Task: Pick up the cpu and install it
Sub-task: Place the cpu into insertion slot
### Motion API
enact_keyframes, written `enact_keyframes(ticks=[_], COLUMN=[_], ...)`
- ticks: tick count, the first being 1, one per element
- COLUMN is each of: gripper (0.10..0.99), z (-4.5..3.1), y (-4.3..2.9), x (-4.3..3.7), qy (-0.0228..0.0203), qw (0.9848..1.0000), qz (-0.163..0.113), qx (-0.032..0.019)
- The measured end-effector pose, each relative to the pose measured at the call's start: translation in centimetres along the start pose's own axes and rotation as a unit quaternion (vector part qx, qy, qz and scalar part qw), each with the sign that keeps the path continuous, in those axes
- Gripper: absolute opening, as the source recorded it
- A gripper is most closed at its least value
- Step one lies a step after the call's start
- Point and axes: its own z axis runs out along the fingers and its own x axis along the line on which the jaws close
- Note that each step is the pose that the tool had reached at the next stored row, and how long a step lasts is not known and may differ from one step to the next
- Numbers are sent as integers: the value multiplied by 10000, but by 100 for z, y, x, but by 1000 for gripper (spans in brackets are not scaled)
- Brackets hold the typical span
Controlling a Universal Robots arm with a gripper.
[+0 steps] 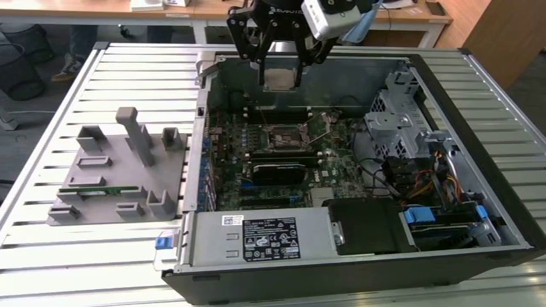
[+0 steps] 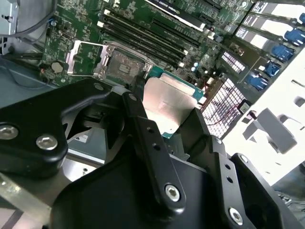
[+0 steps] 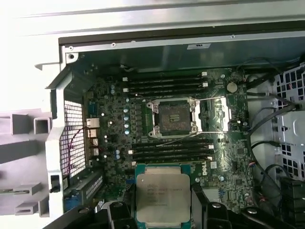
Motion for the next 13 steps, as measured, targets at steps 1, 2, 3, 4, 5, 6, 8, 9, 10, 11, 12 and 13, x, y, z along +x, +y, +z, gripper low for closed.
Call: enact_keyframes(ticks=[1,2,3,4,5,6,8,9,10,11,12,13], gripper=[545,545,545,545,545,545,545,545,545,545,545,545], z=[0,1,1,1,1,1,2,2,2,2,2,2], y=[0,0,0,1,2,3,4,6,7,8,9,10], x=[0,0,0,0,0,0,0,0,0,0,0,1], qy=[-2,-5,-7,-9,-11,-13,-17,-19,-21,-23,-25,-28], qw=[10000,9999,9999,9998,9997,9995,9992,9990,9987,9984,9981,9978], qz=[53,107,156,204,255,305,409,456,508,557,608,660], qx=[-1,-2,-2,-2,-1,0,-1,-1,-1,-2,-2,-2])
